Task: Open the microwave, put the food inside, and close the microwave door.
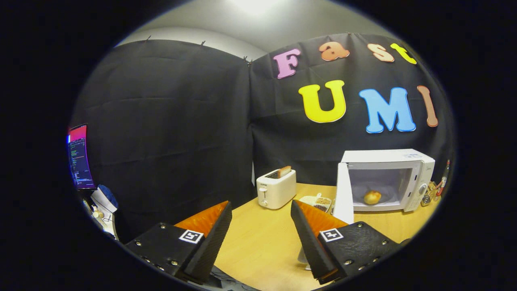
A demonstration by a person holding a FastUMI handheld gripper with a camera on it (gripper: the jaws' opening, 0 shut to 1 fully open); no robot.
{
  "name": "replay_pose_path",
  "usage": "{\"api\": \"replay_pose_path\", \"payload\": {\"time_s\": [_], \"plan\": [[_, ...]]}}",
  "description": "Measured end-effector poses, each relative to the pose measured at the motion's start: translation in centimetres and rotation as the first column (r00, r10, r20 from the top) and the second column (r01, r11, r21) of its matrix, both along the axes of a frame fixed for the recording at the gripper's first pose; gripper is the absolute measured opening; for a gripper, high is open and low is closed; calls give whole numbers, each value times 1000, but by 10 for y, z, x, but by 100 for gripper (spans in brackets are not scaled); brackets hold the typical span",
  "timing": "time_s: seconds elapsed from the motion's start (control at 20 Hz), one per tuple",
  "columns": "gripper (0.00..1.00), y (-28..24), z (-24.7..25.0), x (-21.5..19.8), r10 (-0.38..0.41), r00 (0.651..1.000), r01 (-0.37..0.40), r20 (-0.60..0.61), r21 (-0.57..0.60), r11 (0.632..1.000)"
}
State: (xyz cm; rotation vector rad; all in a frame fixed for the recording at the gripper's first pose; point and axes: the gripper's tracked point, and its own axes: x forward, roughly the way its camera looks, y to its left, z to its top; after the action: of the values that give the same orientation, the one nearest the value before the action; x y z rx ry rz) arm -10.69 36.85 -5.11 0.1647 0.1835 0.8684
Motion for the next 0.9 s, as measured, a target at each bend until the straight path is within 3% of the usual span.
{"api": "replay_pose_path", "payload": {"time_s": [0.05, 0.15, 0.25, 0.3, 0.35, 0.45, 0.5, 0.6, 0.9], "plan": [[90, 5, -7, -2, 19, 1000, -19, -5, -12, 1000], [74, 14, -25, -3, 49, 998, -50, -30, -40, 998], [71, 15, -49, 4, 40, 997, -45, -69, -82, 996], [44, 15, -57, 8, 32, 996, -40, -89, -92, 995], [33, 13, -63, 9, 28, 993, -40, -117, -99, 994], [31, 15, -73, 19, 28, 988, -45, -150, -112, 993], [32, 3, -80, 39, -62, 989, 42, -132, -150, 988], [1, -2, -90, 45, -69, 983, 43, -172, -149, 988], [1, -14, -95, 50, -79, 980, 48, -181, -170, 984]]}}
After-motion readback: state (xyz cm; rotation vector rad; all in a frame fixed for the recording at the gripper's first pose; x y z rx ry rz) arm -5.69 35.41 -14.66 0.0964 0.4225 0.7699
